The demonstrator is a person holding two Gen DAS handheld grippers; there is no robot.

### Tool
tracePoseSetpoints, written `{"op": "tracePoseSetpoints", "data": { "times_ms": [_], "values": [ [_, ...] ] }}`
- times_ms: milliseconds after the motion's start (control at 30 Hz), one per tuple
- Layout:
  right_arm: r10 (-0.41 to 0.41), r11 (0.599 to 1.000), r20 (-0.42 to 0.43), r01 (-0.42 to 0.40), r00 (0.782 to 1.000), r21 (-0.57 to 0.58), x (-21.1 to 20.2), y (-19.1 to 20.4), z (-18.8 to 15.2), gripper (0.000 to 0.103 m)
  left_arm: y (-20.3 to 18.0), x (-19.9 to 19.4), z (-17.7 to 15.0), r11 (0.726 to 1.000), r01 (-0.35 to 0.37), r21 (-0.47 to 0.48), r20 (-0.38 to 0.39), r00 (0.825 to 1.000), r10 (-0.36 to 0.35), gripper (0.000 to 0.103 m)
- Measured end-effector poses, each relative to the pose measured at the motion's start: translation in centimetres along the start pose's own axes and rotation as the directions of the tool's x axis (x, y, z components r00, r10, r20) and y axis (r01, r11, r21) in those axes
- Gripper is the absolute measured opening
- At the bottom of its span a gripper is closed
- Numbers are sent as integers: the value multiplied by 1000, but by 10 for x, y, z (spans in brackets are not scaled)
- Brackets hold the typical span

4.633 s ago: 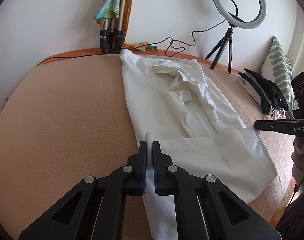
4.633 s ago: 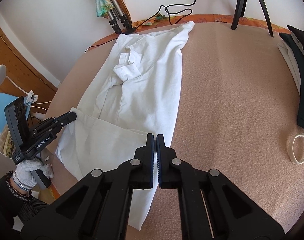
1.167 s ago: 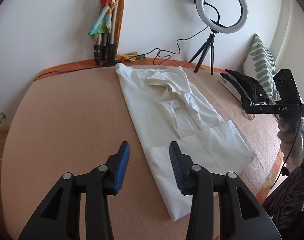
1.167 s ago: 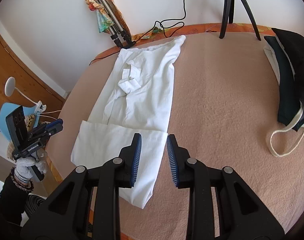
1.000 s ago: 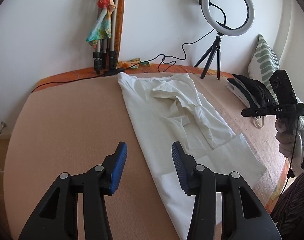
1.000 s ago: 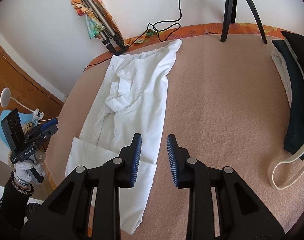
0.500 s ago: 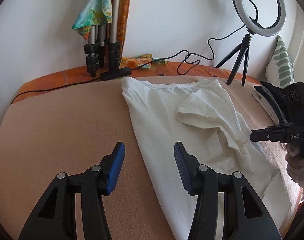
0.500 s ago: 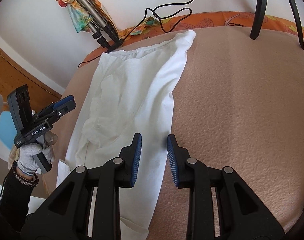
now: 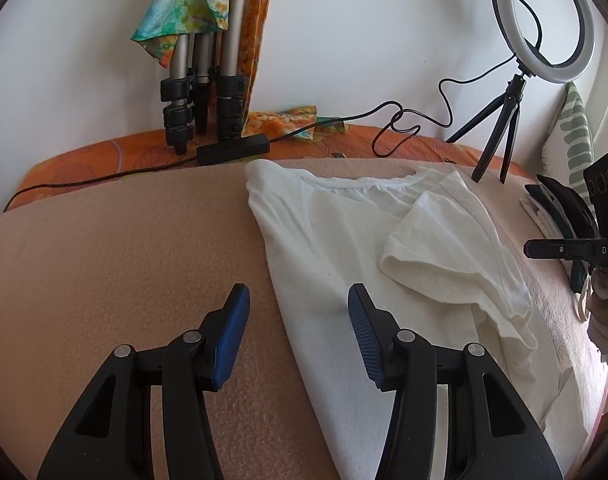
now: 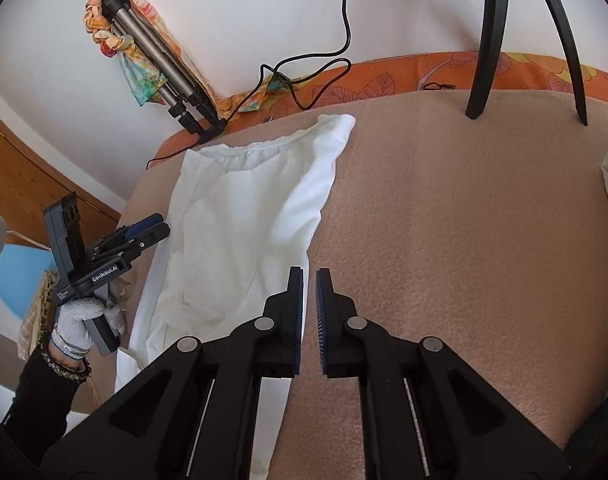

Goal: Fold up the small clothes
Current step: 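Move both grippers to the collar end of the folded shirt, then close the left gripper on the collar end while the right gripper pinches beside it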

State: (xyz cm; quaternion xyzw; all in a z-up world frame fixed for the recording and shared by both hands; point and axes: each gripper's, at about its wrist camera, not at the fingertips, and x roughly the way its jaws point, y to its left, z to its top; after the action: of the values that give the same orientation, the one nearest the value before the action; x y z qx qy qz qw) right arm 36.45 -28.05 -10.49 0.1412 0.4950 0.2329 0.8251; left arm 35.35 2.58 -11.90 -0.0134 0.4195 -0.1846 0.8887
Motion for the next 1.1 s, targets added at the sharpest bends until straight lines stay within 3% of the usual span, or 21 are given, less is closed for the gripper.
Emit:
{"op": "tracePoseSetpoints", "data": {
  "times_ms": [67, 167, 200, 233, 267, 333, 433, 533, 567, 667, 767, 800, 833, 867, 900, 933, 1000, 1067, 1100],
  "values": [
    [1, 1000, -16, -1, 1000, -5, 14, 0, 12, 34, -1, 4, 7, 1000, 3, 8, 2, 1000, -3, 50],
    [9, 1000, -36, -9, 999, 2, 33, 1, 22, 35, -1, 9, 15, 1000, 1, 24, 5, 1000, -1, 50],
    [22, 1000, -45, -22, 999, -6, 38, 3, 22, 33, -1, 10, 18, 1000, -5, 30, 7, 1000, 5, 50],
    [14, 1000, -51, -15, 999, -24, 41, 6, 22, 10, 1, 14, 21, 999, -12, 36, 9, 1000, 12, 50],
    [-34, 998, -55, 31, 998, -58, 44, 10, 21, 3, 2, 16, 24, 999, -16, 35, 9, 1000, 15, 50],
    [-133, 988, -36, 129, 991, -90, 46, 9, 21, 2, 7, 20, 29, 1000, -6, 19, 9, 1000, 6, 50],
    [-171, 985, -8, 170, 985, -39, 38, -11, 35, 2, 10, 26, 37, 1000, 7, 9, 17, 1000, -7, 50],
    [-84, 996, 5, 84, 996, 23, 29, -29, 49, 4, 12, 32, 43, 1000, 30, -1, 23, 999, -30, 50],
    [-46, 998, 10, 45, 999, 35, 28, -31, 52, 7, 13, 34, 45, 999, 38, -7, 19, 999, -38, 50],
    [7, 1000, 23, -8, 1000, 14, 31, -27, 60, 49, 15, 41, 49, 998, 51, -24, 2, 999, -51, 50],
    [4, 1000, 26, -4, 1000, -9, 44, -17, 66, 49, 19, 45, 54, 996, 74, -47, 3, 997, -74, 50],
    [5, 1000, 27, -5, 1000, -14, 50, -14, 69, 46, 21, 45, 55, 995, 82, -54, 7, 997, -82, 50],
    [1, 1000, 29, 0, 1000, -23, 55, -11, 71, 24, 22, 46, 56, 994, 95, -60, 10, 995, -95, 49],
    [-21, 999, 21, 22, 1000, -38, 60, -8, 73, 4, 24, 47, 57, 992, 105, -67, 14, 994, -104, 36],
    [-49, 997, 12, 49, 999, -53, 65, -6, 74, 4, 25, 48, 58, 991, 107, -77, 14, 994, -107, 6],
    [-89, 994, 25, 90, 996, -64, 67, -5, 76, 4, 27, 50, 59, 991, 102, -86, 8, 995, -102, 1],
    [-155, 985, 55, 158, 986, -66, 67, -8, 80, 4, 29, 50, 59, 989, 112, -97, 15, 994, -111, 1],
    [-131, 990, 67, 134, 989, -47, 65, -15, 85, 4, 29, 48, 60, 989, 117, -90, 25, 993, -115, 1],
    [-117, 992, 70, 120, 991, -40, 64, -18, 87, 4, 30, 47, 60, 989, 115, -91, 25, 993, -113, 8]
  ]
}}
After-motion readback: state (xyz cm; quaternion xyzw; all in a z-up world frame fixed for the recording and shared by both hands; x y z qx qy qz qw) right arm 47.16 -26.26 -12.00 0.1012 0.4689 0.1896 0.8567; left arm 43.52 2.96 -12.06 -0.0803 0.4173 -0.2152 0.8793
